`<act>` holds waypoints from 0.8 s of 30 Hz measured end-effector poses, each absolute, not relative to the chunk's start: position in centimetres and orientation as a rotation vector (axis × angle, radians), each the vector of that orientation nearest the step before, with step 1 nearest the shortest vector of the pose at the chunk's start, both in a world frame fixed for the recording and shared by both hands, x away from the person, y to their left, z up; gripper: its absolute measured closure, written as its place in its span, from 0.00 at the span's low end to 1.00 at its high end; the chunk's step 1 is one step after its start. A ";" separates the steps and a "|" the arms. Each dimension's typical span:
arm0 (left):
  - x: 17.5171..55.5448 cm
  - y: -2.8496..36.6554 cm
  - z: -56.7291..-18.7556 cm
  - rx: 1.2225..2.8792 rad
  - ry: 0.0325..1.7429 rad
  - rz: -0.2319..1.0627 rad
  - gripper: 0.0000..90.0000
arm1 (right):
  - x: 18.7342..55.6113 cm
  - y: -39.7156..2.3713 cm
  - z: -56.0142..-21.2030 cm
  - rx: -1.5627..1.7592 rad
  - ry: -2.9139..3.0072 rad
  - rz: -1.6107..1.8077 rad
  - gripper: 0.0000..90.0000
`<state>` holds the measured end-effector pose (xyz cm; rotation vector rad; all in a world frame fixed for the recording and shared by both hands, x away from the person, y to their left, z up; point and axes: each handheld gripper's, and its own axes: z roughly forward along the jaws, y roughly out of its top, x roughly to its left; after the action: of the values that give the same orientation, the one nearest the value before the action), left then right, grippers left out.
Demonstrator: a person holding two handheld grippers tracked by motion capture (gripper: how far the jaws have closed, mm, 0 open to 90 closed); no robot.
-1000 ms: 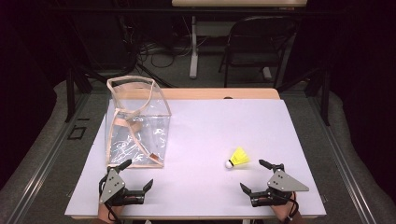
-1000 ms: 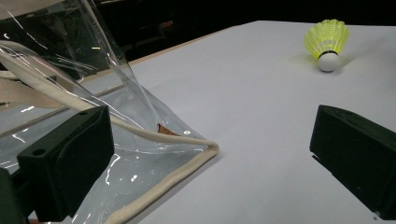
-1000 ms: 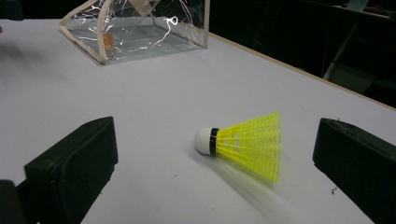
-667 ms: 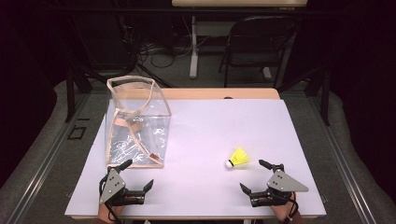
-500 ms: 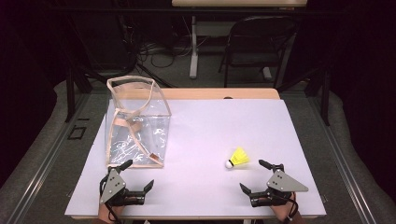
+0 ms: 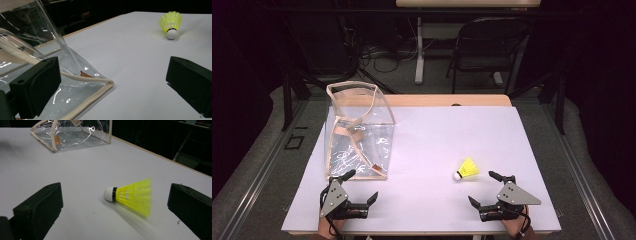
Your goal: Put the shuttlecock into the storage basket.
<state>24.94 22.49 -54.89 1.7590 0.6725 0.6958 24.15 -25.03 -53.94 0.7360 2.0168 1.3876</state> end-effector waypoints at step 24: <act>26.5 20.4 -54.5 1.787 0.625 0.622 0.00 | 24.2 -25.0 -54.0 0.740 2.023 1.382 0.00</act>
<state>26.52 20.36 -54.50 1.7866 0.6249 0.6217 24.17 -25.01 -53.97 0.7398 2.0233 1.3822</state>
